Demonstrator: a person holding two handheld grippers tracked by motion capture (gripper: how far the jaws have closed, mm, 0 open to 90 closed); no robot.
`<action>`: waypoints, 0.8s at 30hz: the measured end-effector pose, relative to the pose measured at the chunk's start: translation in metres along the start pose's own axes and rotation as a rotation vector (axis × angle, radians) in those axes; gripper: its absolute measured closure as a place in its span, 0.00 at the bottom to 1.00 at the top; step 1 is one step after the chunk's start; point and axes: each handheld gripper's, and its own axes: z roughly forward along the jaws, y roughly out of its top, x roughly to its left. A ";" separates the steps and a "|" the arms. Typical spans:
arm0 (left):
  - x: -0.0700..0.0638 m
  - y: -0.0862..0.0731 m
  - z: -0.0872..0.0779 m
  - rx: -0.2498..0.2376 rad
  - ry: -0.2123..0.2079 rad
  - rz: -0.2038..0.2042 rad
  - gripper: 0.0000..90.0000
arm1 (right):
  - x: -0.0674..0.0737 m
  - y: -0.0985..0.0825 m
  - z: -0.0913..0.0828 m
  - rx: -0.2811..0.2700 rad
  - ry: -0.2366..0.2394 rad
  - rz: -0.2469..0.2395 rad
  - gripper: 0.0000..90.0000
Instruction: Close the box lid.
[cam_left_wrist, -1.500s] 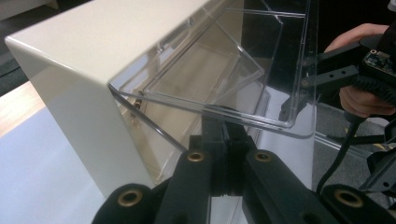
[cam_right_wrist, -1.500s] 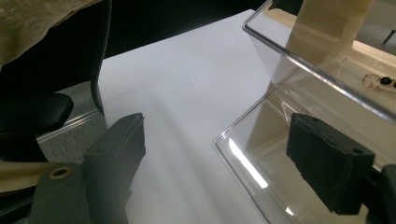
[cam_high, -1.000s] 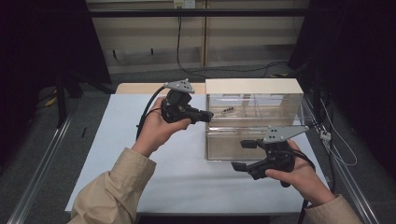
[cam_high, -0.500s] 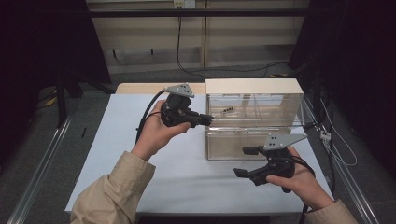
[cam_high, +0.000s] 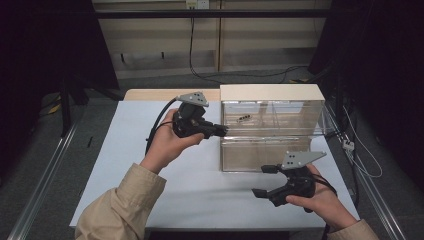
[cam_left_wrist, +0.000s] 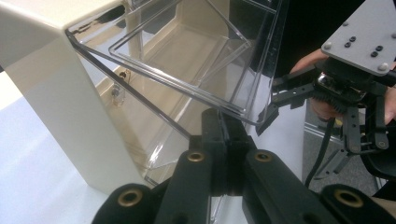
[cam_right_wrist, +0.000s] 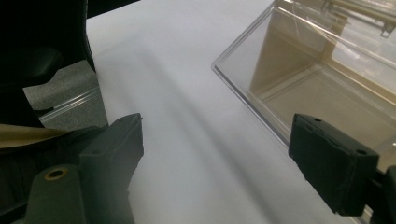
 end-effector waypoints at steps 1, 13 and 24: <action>0.000 -0.001 0.000 0.002 -0.002 0.002 1.00 | 0.000 -0.001 0.000 -0.002 0.002 0.004 0.20; -0.003 -0.012 0.005 0.026 -0.019 -0.002 1.00 | -0.002 -0.018 0.001 0.005 0.000 0.021 0.20; -0.004 -0.042 0.003 0.055 -0.035 -0.019 0.92 | -0.001 -0.033 0.003 0.008 -0.008 0.040 0.19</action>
